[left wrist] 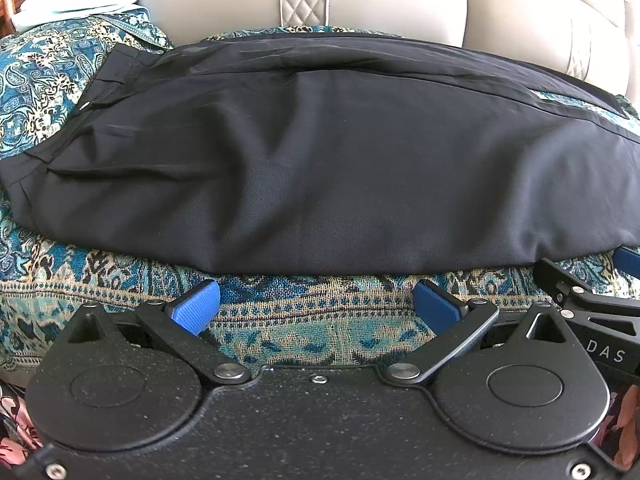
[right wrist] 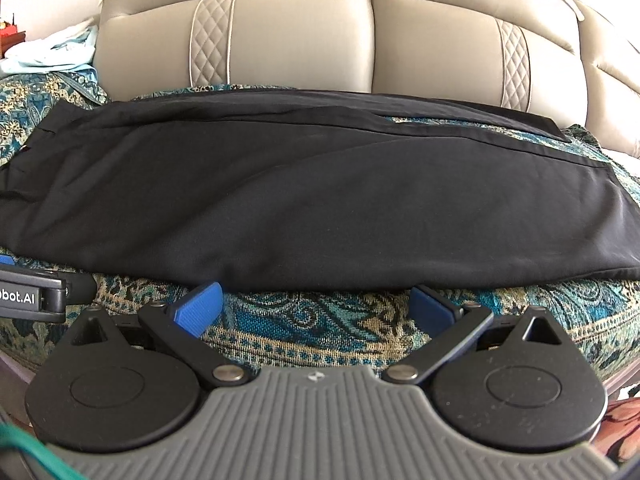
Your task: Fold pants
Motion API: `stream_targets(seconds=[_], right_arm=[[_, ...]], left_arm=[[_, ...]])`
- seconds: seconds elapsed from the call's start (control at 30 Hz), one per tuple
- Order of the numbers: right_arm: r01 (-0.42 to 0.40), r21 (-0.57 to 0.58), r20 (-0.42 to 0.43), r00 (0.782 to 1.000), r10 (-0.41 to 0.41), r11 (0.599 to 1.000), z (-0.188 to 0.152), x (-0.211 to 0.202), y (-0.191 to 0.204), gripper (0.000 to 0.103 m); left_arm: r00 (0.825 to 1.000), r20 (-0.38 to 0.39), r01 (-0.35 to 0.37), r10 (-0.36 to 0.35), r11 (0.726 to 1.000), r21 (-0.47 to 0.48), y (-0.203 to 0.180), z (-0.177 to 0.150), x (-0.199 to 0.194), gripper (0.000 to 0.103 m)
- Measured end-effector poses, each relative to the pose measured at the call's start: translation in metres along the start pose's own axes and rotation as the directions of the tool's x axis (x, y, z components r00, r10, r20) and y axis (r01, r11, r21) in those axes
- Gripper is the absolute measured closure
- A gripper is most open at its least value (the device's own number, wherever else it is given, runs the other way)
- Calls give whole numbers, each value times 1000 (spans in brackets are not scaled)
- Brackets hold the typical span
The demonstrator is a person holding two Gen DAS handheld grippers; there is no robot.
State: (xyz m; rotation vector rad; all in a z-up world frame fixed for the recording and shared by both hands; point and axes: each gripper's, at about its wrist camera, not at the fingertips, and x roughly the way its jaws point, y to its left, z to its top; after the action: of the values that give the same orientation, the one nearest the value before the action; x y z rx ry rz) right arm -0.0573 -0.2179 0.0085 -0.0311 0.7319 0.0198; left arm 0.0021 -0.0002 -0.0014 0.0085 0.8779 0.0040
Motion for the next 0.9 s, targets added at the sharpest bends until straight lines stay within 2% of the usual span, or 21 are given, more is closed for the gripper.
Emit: stream_targets(seconds=[0.3,0.9], right_arm=[[-46,-35,-87,995,42,998,21,6,-8,0],[-47,-50,-148,988,39,998,22,13,-7,0]], left_arm=[[1000,-2,0,0,1000,1,0,0,0,0],[1000,-7,5,-5,1000,12,0,1,2,0]])
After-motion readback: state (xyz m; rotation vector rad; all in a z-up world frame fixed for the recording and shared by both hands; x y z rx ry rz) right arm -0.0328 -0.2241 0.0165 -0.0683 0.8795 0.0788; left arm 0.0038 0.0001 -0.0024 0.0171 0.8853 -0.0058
